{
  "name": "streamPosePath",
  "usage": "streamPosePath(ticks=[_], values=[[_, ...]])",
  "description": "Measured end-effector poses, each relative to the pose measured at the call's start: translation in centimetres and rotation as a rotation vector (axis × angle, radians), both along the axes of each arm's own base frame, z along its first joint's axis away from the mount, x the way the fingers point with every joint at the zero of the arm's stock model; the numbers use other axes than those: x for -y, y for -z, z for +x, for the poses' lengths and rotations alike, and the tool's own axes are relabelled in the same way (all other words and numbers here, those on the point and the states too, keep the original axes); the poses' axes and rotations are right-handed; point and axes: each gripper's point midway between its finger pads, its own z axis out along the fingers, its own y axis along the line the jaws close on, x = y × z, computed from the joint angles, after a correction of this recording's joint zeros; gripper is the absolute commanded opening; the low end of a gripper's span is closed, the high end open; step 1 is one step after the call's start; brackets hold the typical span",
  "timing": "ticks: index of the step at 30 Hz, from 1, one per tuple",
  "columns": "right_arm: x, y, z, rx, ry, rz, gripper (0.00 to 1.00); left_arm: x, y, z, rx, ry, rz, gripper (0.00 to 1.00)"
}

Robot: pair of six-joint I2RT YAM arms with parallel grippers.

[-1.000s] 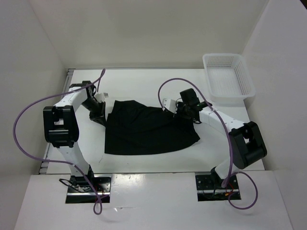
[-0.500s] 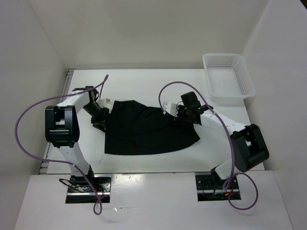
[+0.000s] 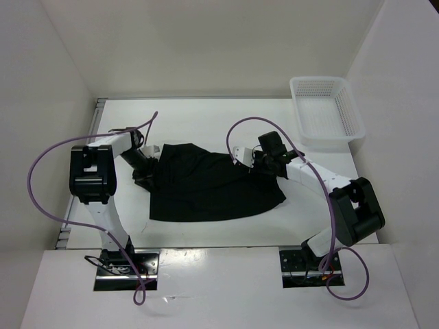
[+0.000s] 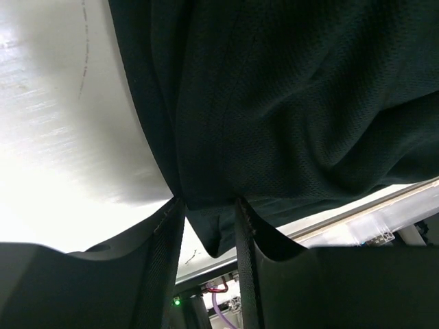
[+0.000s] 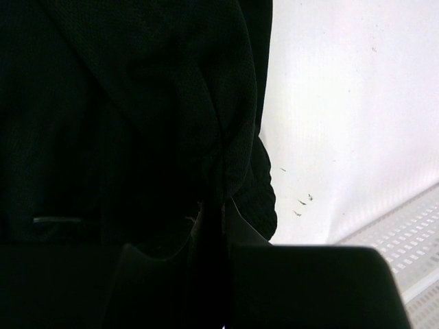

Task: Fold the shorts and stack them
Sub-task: Fold the shorts

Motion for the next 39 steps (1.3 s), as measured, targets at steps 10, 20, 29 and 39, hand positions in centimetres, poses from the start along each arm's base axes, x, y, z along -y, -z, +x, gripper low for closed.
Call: streamPosePath(ticks=[10, 20, 29, 39], values=[[0.0, 0.0, 0.0, 0.001, -0.001, -0.005, 0.00, 0.0, -0.2, 0.9, 0.025, -0.001, 0.001, 0.37], [-0.1, 0.1, 0.0, 0.003, -0.009, -0.013, 0.00, 0.3, -1.2, 2.2, 0.059, -0.003, -0.022, 0.18], [0.2, 0.1, 0.1, 0.008, -0.002, -0.027, 0.00, 0.8, -2.5, 2.2, 0.046, -0.006, -0.054, 0.00], [3.7, -4.1, 0.4, 0.101, 0.003, -0.050, 0.00, 0.7, -15.9, 5.7, 0.323, -0.074, -0.206, 0.00]])
